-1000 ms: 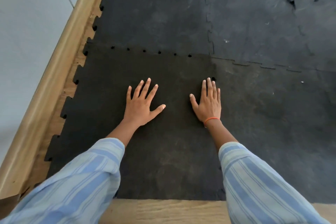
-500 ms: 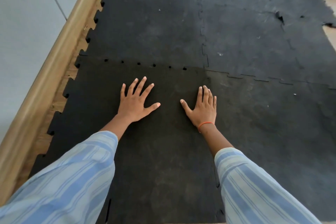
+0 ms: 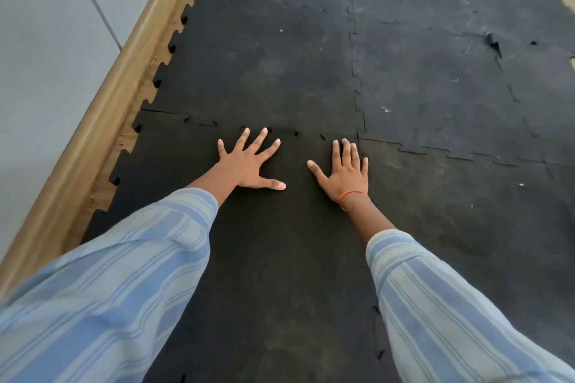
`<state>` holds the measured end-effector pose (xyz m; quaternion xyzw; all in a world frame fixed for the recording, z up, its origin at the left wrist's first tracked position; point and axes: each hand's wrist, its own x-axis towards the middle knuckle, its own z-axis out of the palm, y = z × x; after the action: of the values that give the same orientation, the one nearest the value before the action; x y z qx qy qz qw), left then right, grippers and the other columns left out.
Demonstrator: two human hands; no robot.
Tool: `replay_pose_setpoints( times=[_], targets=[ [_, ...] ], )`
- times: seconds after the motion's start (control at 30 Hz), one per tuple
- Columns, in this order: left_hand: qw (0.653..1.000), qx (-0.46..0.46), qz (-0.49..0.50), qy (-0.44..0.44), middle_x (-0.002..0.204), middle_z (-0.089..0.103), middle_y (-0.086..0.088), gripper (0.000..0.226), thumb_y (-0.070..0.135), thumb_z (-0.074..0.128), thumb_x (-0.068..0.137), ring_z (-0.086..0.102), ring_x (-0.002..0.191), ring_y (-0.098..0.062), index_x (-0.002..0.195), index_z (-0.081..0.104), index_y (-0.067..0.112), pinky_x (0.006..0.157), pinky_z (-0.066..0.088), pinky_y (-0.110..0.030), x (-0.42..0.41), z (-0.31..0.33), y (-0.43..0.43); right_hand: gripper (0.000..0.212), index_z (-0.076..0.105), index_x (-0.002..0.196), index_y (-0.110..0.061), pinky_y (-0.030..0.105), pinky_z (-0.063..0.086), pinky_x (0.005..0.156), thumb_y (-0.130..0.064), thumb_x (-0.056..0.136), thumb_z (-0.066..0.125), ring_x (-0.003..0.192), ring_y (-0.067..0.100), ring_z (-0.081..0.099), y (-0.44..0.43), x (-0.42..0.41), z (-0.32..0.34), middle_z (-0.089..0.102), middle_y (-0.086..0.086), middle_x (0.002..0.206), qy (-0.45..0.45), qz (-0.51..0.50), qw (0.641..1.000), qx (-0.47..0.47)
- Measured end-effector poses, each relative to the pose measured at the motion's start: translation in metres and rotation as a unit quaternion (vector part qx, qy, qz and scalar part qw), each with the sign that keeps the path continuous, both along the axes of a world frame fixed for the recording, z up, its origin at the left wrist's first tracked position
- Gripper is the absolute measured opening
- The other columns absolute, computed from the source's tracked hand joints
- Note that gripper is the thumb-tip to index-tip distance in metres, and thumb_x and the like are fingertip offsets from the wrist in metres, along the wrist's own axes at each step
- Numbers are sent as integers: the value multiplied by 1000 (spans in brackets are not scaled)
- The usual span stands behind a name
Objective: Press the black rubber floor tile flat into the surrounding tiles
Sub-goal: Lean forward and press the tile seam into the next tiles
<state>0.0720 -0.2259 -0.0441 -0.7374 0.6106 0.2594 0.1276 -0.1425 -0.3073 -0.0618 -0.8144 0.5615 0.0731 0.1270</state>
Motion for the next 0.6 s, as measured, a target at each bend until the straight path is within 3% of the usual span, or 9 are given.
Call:
replay_pose_setpoints(
  times=[0.17,0.27,0.33,0.47,0.6],
  targets=[
    [999,43,2,-3,149,-40,11,107,91,37,65,-30,140,-30,140,-25,47,104,-2,-73,1,9,-7,86,-1,152,-13,48,4,120,-66,91,28,148,27,-7,-20,25,26,-7,7,162,60,-4,996,66],
    [1000,10,-1,12,153,-34,10,102,87,35,70,-26,142,-27,144,-20,44,106,-3,-70,2,8,-2,62,9,152,-11,48,10,119,-33,101,35,149,24,1,-15,49,32,1,5,162,35,100,994,41],
    [999,-43,3,4,157,-25,4,99,83,32,75,-17,145,-23,149,-13,34,112,0,-64,10,3,8,61,7,152,-16,50,9,119,-13,98,36,149,23,0,-2,63,29,-1,4,162,-2,147,988,54],
    [994,-68,84,-32,157,-24,-7,114,92,23,64,-15,146,-26,149,-16,26,115,0,-53,50,-5,40,66,5,152,-19,63,10,114,-5,95,35,149,19,-5,14,70,18,-9,-4,162,-4,175,985,6],
    [995,-53,74,-32,156,-28,-5,122,96,14,53,-19,145,-25,147,-20,28,115,-3,-53,65,-7,46,64,6,152,-17,69,8,112,-6,96,33,148,13,-4,10,84,23,-5,-7,162,8,149,988,46]
  ],
)
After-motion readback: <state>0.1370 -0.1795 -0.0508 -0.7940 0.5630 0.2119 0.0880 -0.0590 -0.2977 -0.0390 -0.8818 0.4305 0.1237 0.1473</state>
